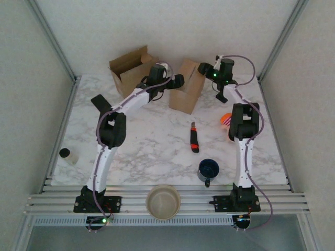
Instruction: Unpack the express box
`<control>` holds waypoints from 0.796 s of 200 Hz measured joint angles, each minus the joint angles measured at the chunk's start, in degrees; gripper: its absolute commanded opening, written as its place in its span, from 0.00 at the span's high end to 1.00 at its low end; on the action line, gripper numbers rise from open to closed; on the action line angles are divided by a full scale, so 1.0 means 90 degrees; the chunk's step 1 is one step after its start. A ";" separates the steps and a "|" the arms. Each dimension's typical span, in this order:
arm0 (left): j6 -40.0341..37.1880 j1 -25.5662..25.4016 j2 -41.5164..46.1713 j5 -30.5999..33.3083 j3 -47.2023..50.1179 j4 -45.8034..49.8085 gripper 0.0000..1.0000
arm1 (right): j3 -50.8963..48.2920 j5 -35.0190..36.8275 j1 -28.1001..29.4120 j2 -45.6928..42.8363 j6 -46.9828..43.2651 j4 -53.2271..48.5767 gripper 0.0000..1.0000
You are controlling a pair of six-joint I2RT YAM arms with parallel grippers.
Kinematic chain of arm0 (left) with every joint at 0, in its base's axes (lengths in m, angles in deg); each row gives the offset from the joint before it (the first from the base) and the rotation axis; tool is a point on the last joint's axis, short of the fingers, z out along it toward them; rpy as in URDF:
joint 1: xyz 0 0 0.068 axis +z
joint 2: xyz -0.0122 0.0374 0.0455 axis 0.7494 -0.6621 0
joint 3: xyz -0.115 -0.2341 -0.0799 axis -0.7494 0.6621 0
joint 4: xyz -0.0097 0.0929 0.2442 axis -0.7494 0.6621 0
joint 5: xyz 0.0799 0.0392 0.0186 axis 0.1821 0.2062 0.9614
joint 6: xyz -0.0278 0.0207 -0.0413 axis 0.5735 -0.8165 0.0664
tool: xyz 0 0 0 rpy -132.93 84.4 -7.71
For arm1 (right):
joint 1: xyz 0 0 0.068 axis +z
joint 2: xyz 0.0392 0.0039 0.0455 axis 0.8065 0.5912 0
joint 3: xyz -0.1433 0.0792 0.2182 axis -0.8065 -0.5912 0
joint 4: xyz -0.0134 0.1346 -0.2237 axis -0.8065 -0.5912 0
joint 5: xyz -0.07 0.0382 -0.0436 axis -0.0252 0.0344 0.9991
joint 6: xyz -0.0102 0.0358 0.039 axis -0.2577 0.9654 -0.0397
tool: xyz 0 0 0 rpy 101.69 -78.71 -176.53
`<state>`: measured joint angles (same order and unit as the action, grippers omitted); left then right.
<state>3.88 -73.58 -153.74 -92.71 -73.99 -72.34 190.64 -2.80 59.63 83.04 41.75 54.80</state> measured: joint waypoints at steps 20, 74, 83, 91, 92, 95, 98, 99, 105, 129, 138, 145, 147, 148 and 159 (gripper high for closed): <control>-0.0092 0.0000 0.0670 0.0126 0.0971 -0.0036 0.00 | -0.0833 0.0002 0.0148 -0.0542 0.0000 0.0112 0.37; -0.0163 0.0012 0.2582 0.0709 0.3485 -0.0170 0.00 | -0.2081 0.0002 0.0828 -0.1365 0.0005 0.0316 0.37; -0.0160 0.0012 0.2875 0.0816 0.3849 -0.0211 0.00 | -0.2261 -0.0012 0.0969 -0.1506 0.0007 0.0306 0.36; -0.0158 0.0010 0.3140 0.0869 0.4155 -0.0238 0.00 | -0.2433 -0.0056 0.1115 -0.1639 0.0022 0.0279 0.36; -0.0155 0.0010 0.3162 0.0874 0.4182 -0.0238 0.00 | -0.2448 -0.0061 0.1127 -0.1651 0.0024 0.0272 0.36; -0.0141 0.0010 0.3269 0.0891 0.4299 -0.0243 0.00 | -0.2504 -0.0100 0.1190 -0.1698 0.0027 0.0248 0.36; -0.0138 0.0007 0.3354 0.0918 0.4415 -0.0272 0.00 | -0.2569 -0.0148 0.1263 -0.1753 0.0024 0.0214 0.36; -0.0136 0.0005 0.3402 0.0933 0.4476 -0.0274 0.00 | -0.2584 -0.0160 0.1280 -0.1763 0.0027 0.0204 0.36; -0.0117 0.0000 0.3604 0.0974 0.4714 -0.0304 0.00 | -0.2691 -0.0226 0.1416 -0.1858 0.0027 0.0146 0.35; -0.0007 -0.0039 0.4524 0.1110 0.5741 -0.0291 0.00 | -0.3111 -0.0500 0.2030 -0.2229 0.0024 -0.0063 0.34; 0.0056 -0.0061 0.4896 0.1161 0.6110 -0.0267 0.00 | -0.3223 -0.0605 0.2249 -0.2334 0.0022 -0.0151 0.32; 0.0104 -0.0083 0.5190 0.1226 0.6368 -0.0211 0.00 | -0.3283 -0.0629 0.2375 -0.2395 0.0022 -0.0216 0.30; 0.0119 -0.0087 0.5289 0.1234 0.6448 -0.0194 0.00 | -0.3298 -0.0636 0.2409 -0.2421 0.0022 -0.0236 0.29; 0.0126 -0.0087 0.5319 0.1241 0.6472 -0.0192 0.00 | -0.3305 -0.0636 0.2419 -0.2431 0.0022 -0.0245 0.28; 0.0216 -0.0100 0.5758 0.1275 0.6839 -0.0153 0.00 | -0.3383 -0.0675 0.2535 -0.2540 0.0002 -0.0362 0.19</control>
<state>5.83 -74.47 -101.92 -81.24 -12.45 -73.72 160.19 -8.87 82.45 60.18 41.77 51.54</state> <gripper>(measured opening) 0.997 0.732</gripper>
